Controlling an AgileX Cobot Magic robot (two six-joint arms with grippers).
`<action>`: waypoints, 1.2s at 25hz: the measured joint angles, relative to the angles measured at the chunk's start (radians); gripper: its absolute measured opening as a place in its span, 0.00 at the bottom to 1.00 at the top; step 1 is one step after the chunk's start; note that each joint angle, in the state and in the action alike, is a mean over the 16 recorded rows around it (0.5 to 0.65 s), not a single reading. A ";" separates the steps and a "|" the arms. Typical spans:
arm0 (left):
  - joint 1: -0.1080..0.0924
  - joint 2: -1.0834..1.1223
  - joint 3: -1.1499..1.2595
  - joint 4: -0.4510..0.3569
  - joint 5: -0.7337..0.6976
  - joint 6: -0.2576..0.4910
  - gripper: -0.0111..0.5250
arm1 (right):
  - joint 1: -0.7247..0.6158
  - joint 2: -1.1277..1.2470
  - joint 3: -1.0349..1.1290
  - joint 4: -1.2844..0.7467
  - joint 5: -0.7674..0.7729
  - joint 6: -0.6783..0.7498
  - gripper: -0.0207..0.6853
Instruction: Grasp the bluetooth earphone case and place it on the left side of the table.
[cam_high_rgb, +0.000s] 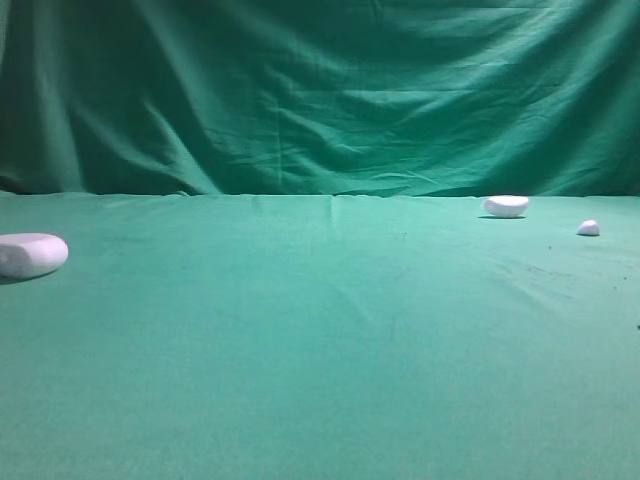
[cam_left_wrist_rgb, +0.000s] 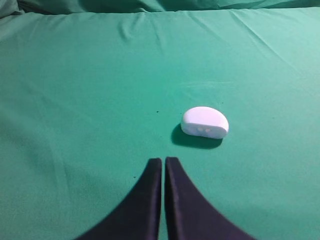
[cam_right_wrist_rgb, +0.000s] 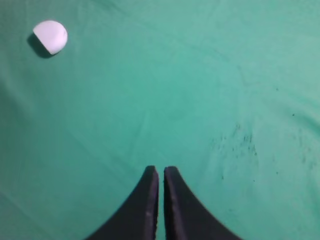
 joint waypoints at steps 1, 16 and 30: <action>0.000 0.000 0.000 0.000 0.000 0.000 0.02 | 0.000 -0.021 0.020 0.001 -0.018 -0.005 0.03; 0.000 0.000 0.000 0.000 0.000 0.000 0.02 | -0.082 -0.317 0.206 0.017 -0.136 -0.081 0.03; 0.000 0.000 0.000 0.000 0.000 0.000 0.02 | -0.515 -0.807 0.695 0.079 -0.420 -0.084 0.03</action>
